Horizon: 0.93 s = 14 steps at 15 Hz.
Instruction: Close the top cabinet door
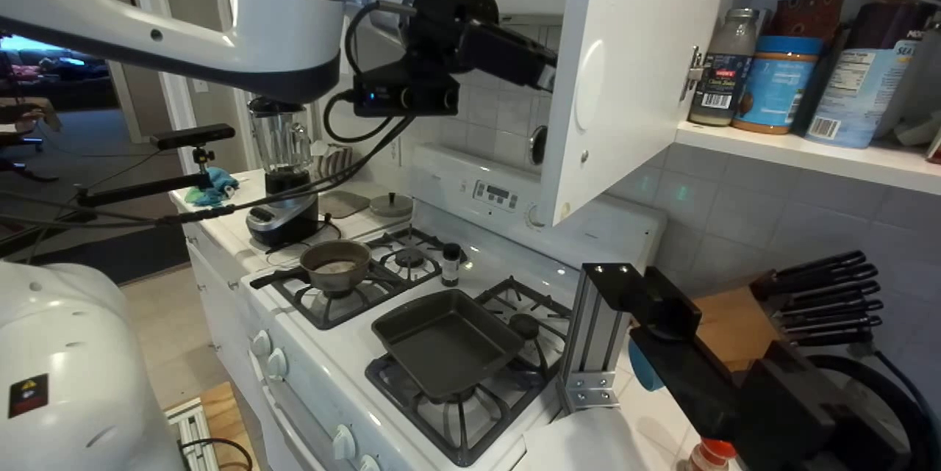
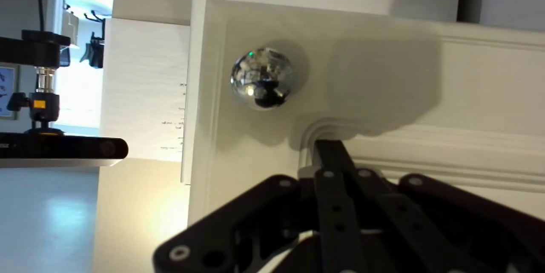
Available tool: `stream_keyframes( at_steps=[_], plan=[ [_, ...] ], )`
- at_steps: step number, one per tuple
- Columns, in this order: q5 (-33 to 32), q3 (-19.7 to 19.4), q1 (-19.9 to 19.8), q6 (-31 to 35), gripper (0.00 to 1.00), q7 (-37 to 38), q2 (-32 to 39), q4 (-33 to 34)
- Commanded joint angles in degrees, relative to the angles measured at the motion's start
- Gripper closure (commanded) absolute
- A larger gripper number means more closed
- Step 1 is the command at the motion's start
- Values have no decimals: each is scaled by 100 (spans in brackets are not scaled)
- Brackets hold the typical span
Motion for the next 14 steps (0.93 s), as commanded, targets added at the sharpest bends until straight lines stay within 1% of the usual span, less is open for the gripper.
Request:
stream_keyframes(
  at_steps=[1,4,8,14],
  plan=[
    [-274,-291,-19,320,100,-401,-10,54],
    [-264,-632,-36,762,100,-825,17,122],
    [-153,-1088,-107,1453,100,-1652,85,280],
    [-362,-1473,-483,2397,100,-2787,287,505]
  ],
)
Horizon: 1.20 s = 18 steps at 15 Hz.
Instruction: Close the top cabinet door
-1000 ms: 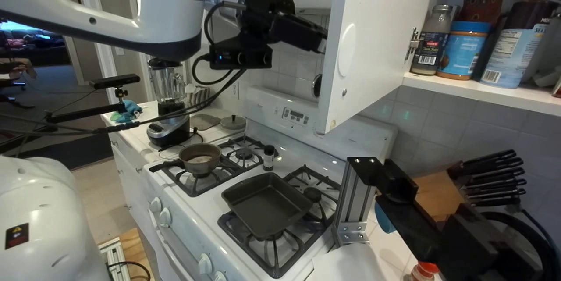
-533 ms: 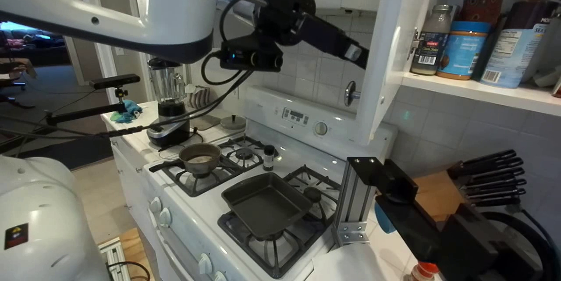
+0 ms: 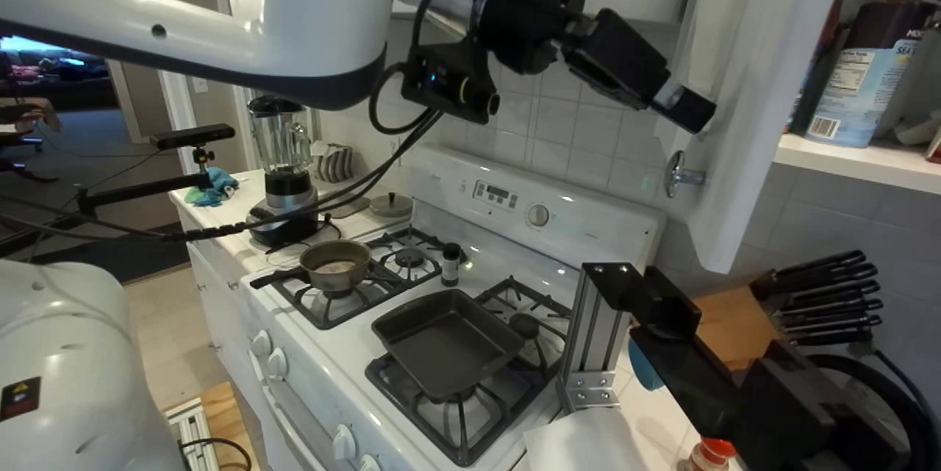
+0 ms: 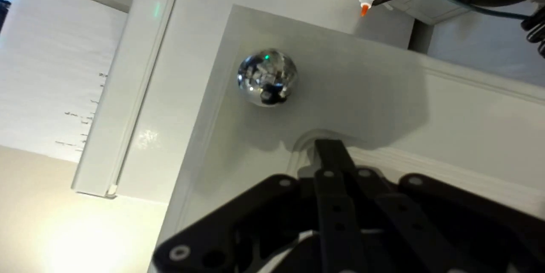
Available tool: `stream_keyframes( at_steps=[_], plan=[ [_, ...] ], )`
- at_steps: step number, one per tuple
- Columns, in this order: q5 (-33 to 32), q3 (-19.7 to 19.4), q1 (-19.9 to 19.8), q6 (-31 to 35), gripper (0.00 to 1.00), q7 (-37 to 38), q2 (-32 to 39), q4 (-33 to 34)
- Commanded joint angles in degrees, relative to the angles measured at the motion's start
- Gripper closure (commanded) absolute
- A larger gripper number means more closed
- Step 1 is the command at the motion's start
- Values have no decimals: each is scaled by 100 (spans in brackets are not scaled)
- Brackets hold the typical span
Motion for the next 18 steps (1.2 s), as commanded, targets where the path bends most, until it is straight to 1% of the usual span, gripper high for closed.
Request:
stream_keyframes(
  at_steps=[1,5,8,12,15,18],
  plan=[
    [-219,-172,-284,590,100,-589,280,305],
    [-301,-337,-552,1079,100,-1098,646,635],
    [-193,-517,-652,1532,100,-1665,995,941],
    [-44,-819,-759,2374,100,-2598,1451,1321],
    [431,-1106,-797,3029,100,-3508,1821,1629],
    [1309,-1363,-832,3649,100,-4684,2158,1875]
  ],
)
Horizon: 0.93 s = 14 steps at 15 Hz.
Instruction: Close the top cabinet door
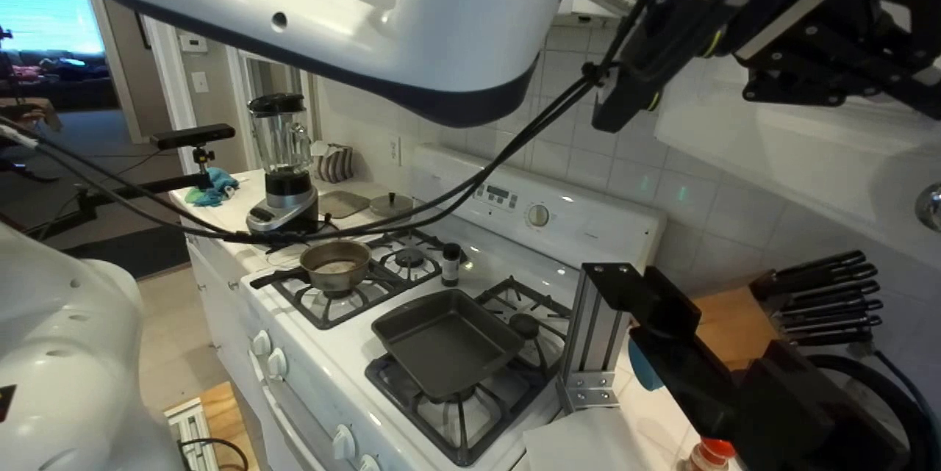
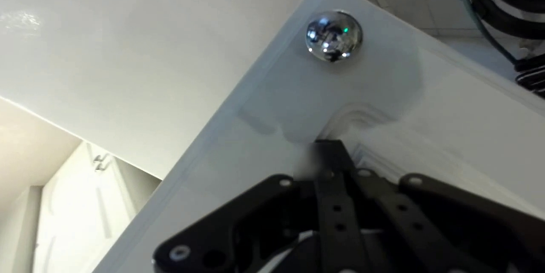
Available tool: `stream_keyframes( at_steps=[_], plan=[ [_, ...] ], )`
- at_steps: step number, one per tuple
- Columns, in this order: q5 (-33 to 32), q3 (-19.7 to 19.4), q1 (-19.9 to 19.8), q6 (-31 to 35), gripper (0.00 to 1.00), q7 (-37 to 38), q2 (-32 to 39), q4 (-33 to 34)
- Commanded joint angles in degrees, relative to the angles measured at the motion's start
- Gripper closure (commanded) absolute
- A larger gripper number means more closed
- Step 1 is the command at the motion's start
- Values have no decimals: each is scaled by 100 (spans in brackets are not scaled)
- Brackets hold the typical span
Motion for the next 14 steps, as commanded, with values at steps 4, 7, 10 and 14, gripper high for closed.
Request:
stream_keyframes(
  at_steps=[4,7,10,14],
  plan=[
    [2322,-368,-115,1083,100,-2707,863,667],
    [3452,-419,-124,1250,100,-3787,1106,818],
    [4448,-385,-185,1271,100,-4697,1351,1041],
    [5184,-965,399,1161,100,-5365,1646,1426]
  ],
)
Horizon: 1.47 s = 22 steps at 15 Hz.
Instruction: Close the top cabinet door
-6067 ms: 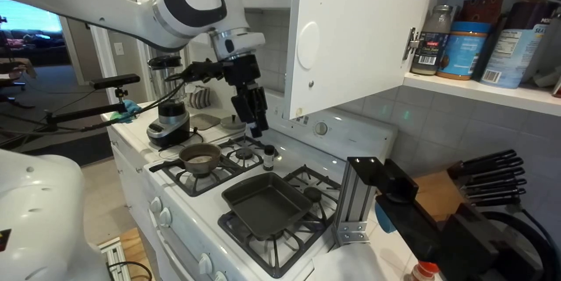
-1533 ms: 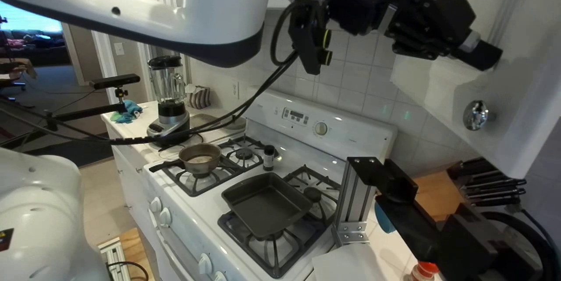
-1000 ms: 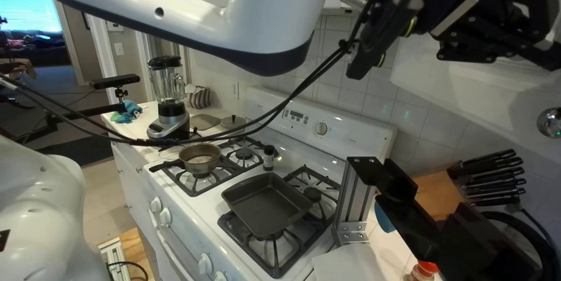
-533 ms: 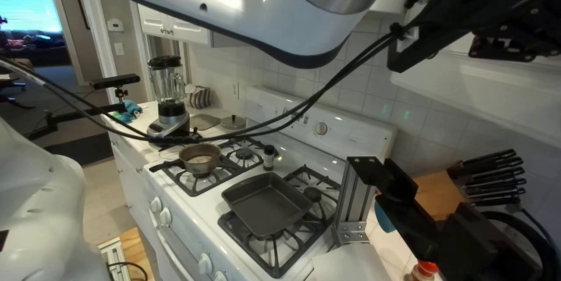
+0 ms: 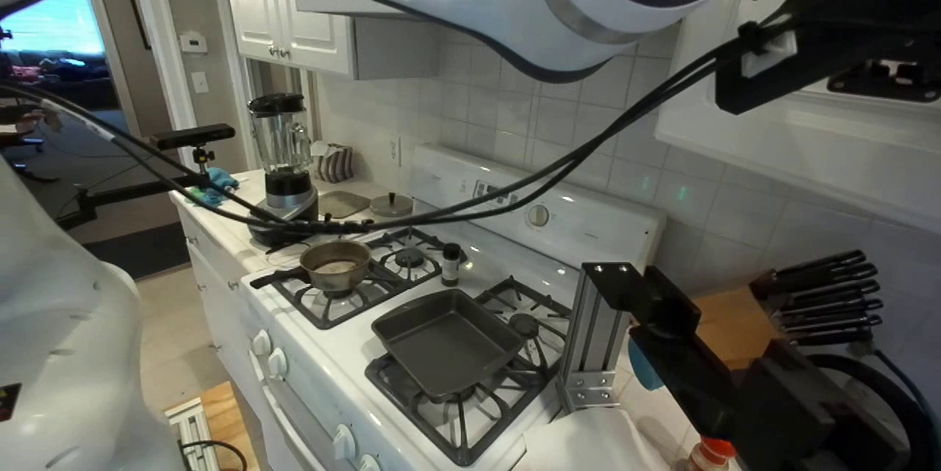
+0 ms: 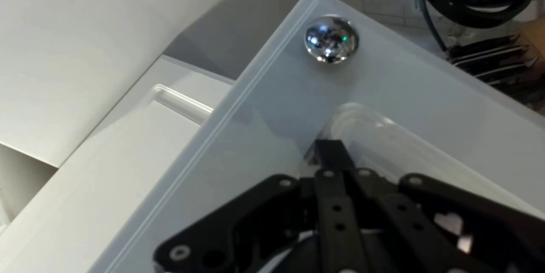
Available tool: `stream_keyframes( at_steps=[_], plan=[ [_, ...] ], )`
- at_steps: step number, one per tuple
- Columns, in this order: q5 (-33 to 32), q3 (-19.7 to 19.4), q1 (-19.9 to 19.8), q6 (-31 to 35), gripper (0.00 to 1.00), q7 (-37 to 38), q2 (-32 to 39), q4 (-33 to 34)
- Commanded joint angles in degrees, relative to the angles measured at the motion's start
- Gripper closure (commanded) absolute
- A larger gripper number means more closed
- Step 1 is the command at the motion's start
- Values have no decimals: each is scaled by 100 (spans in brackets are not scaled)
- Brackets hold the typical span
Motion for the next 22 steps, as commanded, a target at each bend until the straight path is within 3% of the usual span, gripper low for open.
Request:
stream_keyframes(
  at_steps=[1,4,10,11,12,16,17,20,22],
  plan=[
    [822,-359,304,-61,100,-616,515,554],
    [1384,-492,424,-96,100,-890,782,824],
    [1846,-486,285,-155,100,-576,1353,1382],
    [1773,-479,264,-253,100,-449,1402,1452],
    [1657,48,-240,-300,100,-403,1368,1429],
    [1499,515,-716,-237,100,-314,1185,1324],
    [1328,247,-441,-329,100,-168,1113,1290],
    [1033,388,-390,-862,100,129,720,1074],
    [824,541,-323,-1622,100,474,395,976]
  ],
)
